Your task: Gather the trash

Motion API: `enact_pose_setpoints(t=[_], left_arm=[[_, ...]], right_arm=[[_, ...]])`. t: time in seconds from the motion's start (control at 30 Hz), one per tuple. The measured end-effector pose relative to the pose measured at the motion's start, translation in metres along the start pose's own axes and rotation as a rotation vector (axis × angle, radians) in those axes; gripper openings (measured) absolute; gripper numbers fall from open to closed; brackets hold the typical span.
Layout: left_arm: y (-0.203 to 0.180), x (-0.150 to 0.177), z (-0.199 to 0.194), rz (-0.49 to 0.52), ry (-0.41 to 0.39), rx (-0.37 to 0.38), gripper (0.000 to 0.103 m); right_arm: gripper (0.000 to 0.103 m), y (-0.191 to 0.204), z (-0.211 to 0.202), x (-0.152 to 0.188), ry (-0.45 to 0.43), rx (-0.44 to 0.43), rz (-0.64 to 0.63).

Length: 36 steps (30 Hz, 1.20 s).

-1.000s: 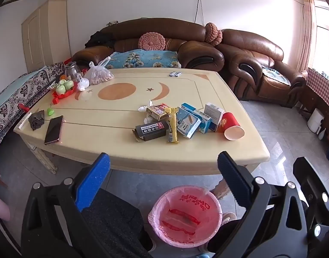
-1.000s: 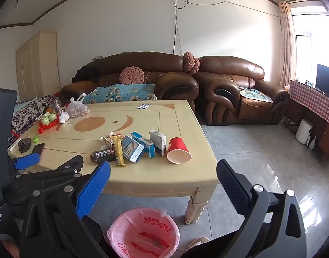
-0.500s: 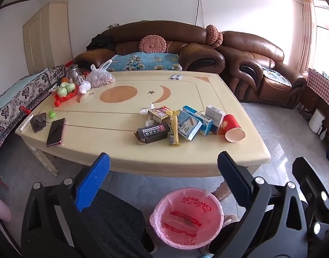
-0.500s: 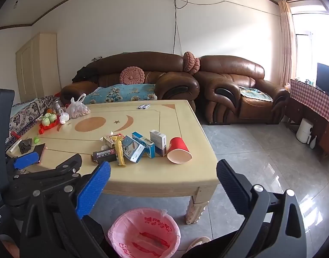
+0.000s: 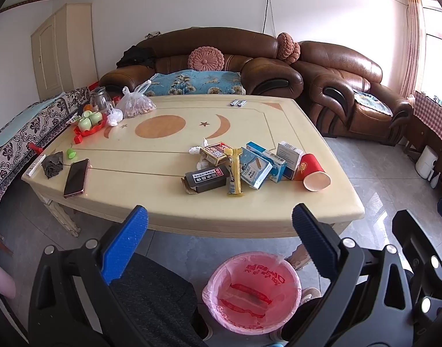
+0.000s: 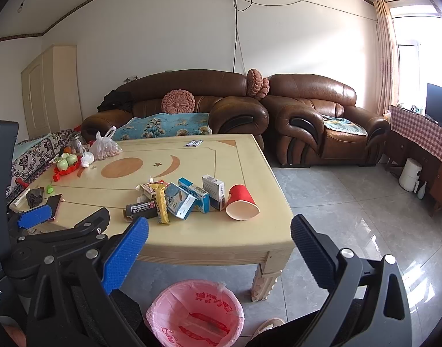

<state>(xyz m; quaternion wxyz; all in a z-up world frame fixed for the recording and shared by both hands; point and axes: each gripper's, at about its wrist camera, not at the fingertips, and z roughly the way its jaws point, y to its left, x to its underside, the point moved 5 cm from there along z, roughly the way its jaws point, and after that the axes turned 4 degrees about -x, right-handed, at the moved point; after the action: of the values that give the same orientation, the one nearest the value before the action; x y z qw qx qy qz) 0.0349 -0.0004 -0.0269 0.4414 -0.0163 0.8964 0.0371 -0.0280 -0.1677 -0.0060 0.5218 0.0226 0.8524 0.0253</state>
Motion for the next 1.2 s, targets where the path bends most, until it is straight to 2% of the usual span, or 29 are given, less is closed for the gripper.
enact_pose_setpoints(t=[1.2], left_arm=[[-0.0001, 0.0073, -0.0014, -0.002, 0.009, 0.004, 0.098]], right_arm=[[0.097, 0.0019, 0.0012, 0.0011, 0.001, -0.003, 0.006]])
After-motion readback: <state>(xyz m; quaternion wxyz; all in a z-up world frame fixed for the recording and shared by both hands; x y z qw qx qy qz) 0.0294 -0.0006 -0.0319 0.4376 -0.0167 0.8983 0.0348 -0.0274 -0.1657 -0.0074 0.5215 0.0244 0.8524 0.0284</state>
